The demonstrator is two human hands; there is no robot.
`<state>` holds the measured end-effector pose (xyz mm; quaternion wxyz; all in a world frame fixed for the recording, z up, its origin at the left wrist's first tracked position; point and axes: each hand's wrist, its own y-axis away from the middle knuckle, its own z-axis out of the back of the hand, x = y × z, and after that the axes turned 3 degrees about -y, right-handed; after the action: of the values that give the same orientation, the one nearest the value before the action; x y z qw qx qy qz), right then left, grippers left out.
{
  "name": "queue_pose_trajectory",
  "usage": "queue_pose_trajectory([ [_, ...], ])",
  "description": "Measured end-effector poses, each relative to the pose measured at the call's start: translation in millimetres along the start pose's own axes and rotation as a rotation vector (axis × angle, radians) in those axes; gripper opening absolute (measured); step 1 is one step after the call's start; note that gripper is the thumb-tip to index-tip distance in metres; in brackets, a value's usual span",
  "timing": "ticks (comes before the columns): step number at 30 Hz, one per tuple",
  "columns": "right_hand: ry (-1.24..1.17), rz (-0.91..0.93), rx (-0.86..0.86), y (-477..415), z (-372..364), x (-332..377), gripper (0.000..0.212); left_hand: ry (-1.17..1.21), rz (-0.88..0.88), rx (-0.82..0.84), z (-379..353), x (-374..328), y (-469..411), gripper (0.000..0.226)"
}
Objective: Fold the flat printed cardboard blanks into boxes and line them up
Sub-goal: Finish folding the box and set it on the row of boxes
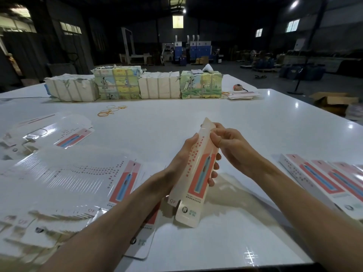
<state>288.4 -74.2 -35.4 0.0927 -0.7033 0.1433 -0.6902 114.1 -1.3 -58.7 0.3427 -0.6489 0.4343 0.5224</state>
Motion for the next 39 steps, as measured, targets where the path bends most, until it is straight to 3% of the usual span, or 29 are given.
queue_pose_trajectory([
  [4,-0.150,0.007,-0.005,0,-11,3,0.035,0.060,0.077,-0.117,-8,3,-7,0.067],
  [7,-0.063,0.022,-0.132,-1,-22,-5,0.023,0.235,0.053,-0.174,-5,4,-6,0.064],
  [10,0.096,-0.006,-0.220,-2,-31,-10,0.044,0.351,-0.001,-0.238,1,0,-2,0.065],
  [14,0.186,0.041,-0.211,2,-30,-14,0.048,0.134,-0.133,-0.383,1,3,2,0.061],
  [18,0.111,0.031,-0.234,3,-28,-18,0.041,-0.072,-0.283,-0.504,-3,4,-2,0.040],
  [21,0.026,0.034,-0.252,2,-27,-17,0.044,-0.141,-0.307,-0.588,1,6,-5,0.038],
  [24,0.068,0.067,-0.264,2,-28,-13,0.049,-0.204,-0.351,-0.570,0,7,-4,0.046],
  [28,0.141,0.082,-0.267,0,-30,-13,0.052,-0.185,-0.318,-0.427,-8,6,-7,0.072],
  [32,0.164,0.087,-0.253,-1,-27,-13,0.054,-0.357,-0.327,-0.416,-6,13,-7,0.114],
  [39,0.209,0.077,-0.229,2,-25,-16,0.038,-0.322,-0.270,-0.409,-4,10,-4,0.094],
])
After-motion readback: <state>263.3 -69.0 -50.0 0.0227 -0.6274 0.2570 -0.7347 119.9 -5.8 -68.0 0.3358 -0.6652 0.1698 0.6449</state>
